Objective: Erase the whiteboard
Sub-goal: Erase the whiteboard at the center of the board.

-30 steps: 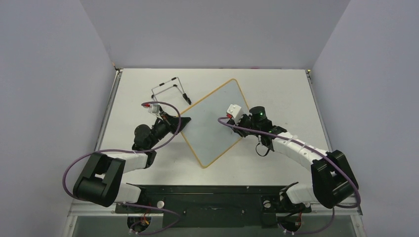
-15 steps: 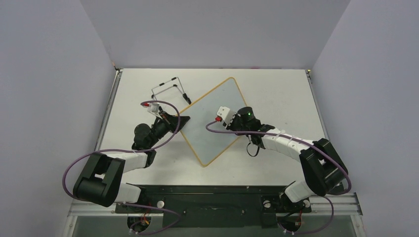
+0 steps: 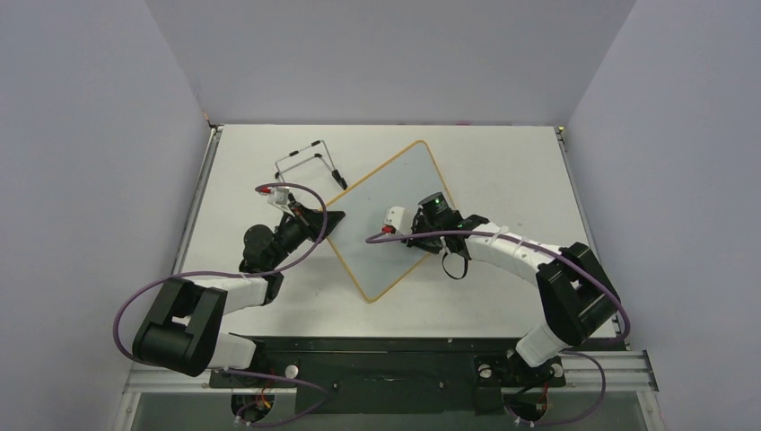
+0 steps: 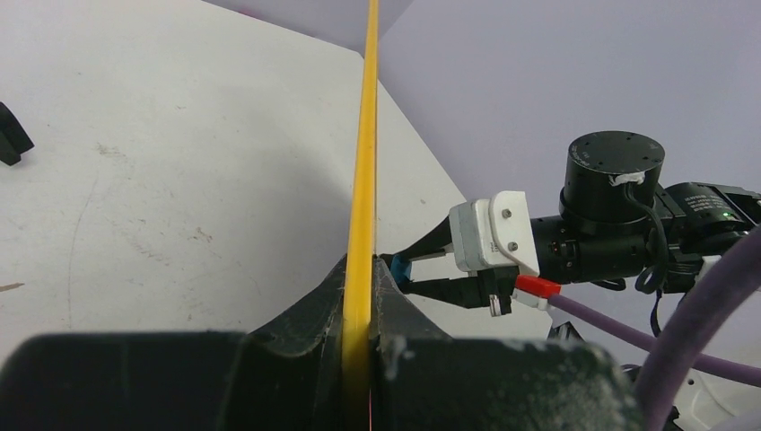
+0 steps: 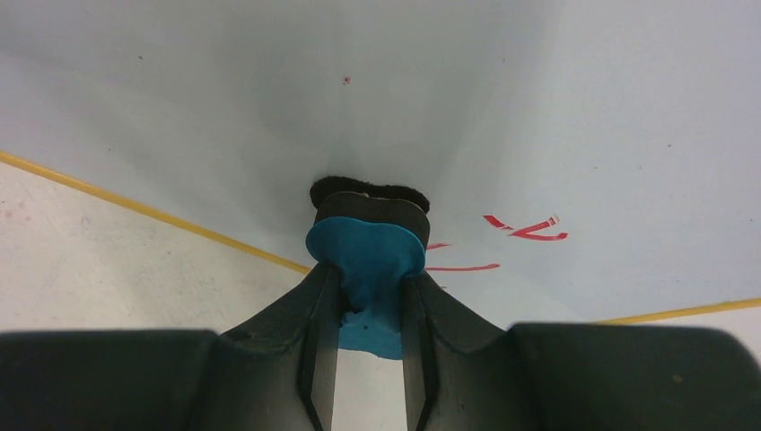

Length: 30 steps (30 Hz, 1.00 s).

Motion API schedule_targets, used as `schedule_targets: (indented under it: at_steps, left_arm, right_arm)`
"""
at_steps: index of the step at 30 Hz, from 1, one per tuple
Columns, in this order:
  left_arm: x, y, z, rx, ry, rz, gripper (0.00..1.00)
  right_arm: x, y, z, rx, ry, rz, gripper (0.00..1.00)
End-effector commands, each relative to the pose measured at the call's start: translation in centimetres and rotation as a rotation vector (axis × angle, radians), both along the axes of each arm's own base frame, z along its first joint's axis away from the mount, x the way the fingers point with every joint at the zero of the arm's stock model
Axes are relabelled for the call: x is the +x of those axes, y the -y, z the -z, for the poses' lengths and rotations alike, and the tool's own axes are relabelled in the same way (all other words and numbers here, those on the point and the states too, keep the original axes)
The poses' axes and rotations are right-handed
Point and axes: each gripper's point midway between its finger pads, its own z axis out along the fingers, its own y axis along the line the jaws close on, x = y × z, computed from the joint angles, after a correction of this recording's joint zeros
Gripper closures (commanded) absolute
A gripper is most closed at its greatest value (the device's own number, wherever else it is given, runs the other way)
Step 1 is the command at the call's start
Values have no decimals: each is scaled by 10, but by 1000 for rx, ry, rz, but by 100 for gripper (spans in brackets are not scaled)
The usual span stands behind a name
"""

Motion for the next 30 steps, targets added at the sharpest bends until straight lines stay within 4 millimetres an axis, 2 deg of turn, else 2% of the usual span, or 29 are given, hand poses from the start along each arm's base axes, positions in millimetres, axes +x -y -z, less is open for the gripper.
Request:
schedule_targets:
  at_steps: [1,2,5,9,11,13,16,18,21,23,25,28,30]
  left_arm:
    - [-6,6,-55,-52,179,42,100]
    - [-6,6,-54,-51,179,43,100]
    - [-6,7,-53,-50,175,46,100]
    - [-6,9,-54,-51,176,51,100]
    - [-7,9,-54,-52,179,52,100]
    - [-7,9,-54,-50,177,49,100]
    - [-6,9,-54,-47,176,49,100]
    - [-6,9,-54,-46,176,49,100]
    - [-7,9,-53,-43,175,49,100]
    - [-7,9,-52,-43,173,51,100]
    - [-7,10,-53,-44,175,54,100]
    - [-8,11,-53,-45,176,56,100]
    - [-8,12,-52,-44,174,57,100]
  right_arm:
    - [28,-9,-35,133,98,138,100]
    - [39,-6,-47,165,144,184,100]
    - [53,17,-51,194,162,292,100]
    - [54,35,-33,127,105,326,100]
    - [51,36,-22,93,62,312,100]
    - [41,27,-17,84,28,255,100]
    - [19,0,-16,96,-11,121,100]
    - [17,-10,-24,130,-1,105,100]
    - [34,-14,-46,218,61,184,100]
    - [53,0,-59,257,119,304,100]
    - [65,17,-61,268,143,394,100]
    - [74,40,-51,235,132,467,100]
    - [73,46,-42,201,104,474,100]
